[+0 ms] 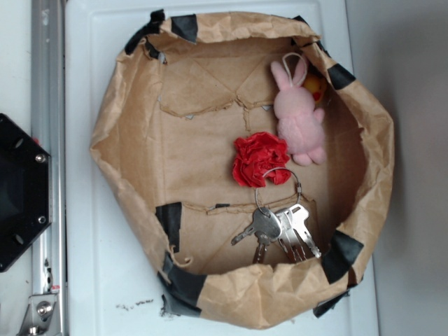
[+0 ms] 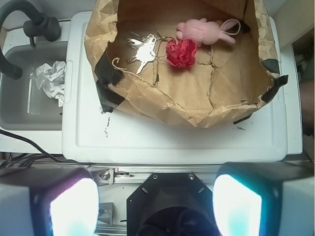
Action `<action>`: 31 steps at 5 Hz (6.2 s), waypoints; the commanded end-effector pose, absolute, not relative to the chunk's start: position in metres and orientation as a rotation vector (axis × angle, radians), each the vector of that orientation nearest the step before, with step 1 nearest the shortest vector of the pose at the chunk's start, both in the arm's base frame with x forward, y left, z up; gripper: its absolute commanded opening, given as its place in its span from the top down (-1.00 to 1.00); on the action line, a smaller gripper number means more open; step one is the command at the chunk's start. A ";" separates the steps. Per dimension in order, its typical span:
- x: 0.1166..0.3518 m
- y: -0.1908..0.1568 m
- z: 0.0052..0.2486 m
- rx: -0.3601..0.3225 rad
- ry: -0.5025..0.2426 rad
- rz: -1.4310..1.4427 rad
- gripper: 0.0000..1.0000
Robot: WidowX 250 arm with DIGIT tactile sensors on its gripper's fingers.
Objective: Grab the silver keys.
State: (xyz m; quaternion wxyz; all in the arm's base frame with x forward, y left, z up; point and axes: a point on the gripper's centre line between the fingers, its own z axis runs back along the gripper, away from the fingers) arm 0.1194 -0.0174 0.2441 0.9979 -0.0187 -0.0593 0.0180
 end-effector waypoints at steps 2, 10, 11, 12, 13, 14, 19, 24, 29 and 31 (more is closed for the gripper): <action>0.154 -0.018 0.233 -0.018 -0.035 0.178 -1.00; 0.251 0.008 0.130 -0.068 -0.303 0.823 -1.00; 0.266 0.000 0.095 -0.023 -0.318 0.890 -1.00; 0.265 -0.007 0.079 -0.046 -0.271 0.885 -1.00; 0.263 -0.001 0.081 -0.104 -0.270 0.926 -1.00; 0.270 0.011 0.082 -0.176 -0.225 0.978 -1.00; 0.278 -0.015 0.053 -0.139 -0.260 1.061 -1.00; 0.278 -0.013 0.046 -0.098 -0.240 1.170 -1.00; 0.291 -0.006 0.023 -0.070 -0.273 1.241 -0.92; 0.289 -0.003 0.029 -0.077 -0.273 1.241 1.00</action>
